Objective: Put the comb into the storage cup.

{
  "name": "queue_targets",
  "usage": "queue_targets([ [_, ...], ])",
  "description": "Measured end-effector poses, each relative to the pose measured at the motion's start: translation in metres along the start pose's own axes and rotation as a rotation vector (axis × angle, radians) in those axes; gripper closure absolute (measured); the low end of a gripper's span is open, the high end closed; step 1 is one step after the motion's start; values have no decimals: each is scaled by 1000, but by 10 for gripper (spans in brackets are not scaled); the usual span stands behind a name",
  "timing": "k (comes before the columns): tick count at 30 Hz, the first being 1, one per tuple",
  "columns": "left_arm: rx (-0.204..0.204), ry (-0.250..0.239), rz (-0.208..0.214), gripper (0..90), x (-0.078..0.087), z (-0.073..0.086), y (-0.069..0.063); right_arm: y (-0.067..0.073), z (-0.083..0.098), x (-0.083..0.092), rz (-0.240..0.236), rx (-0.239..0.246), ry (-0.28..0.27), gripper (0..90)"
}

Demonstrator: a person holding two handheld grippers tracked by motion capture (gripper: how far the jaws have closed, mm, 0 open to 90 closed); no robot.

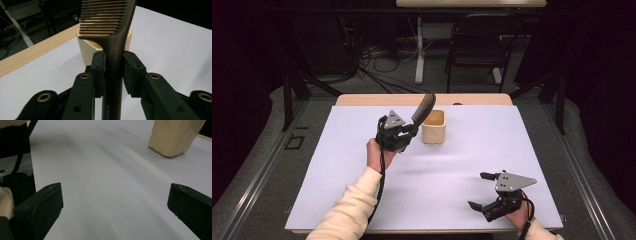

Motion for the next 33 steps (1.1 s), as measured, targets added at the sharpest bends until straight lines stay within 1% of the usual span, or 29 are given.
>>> queue_targets([
  [7,6,-18,3,719,-3,-6,-2,0,1,0,-1,-2,6,0],
  [9,13,-27,0,720,-3,-9,-2,0,1,0,-2,-2,6,0],
  [12,23,-43,10,720,-4,-13,-2,0,0,0,-3,-2,6,0],
  [14,22,-54,8,720,-4,-18,-2,0,0,0,-1,1,7,0],
  [22,29,-79,-1,720,-6,-28,-1,0,1,0,0,1,8,0],
  [26,24,-83,3,719,-7,-31,-2,0,1,0,-1,-3,8,0],
  [33,35,-104,3,720,-9,-40,-1,-1,1,0,-1,-1,9,0],
])
Point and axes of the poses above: each handheld gripper's, and its own axes: x roughly backward along the jaws, z roughly out of its underside, y roughly to its left, the point moved 4 cm from there along -x, roughly forward along the jaws, and after that the axes turned 12 degrees about -z, right-handed, at the moved point
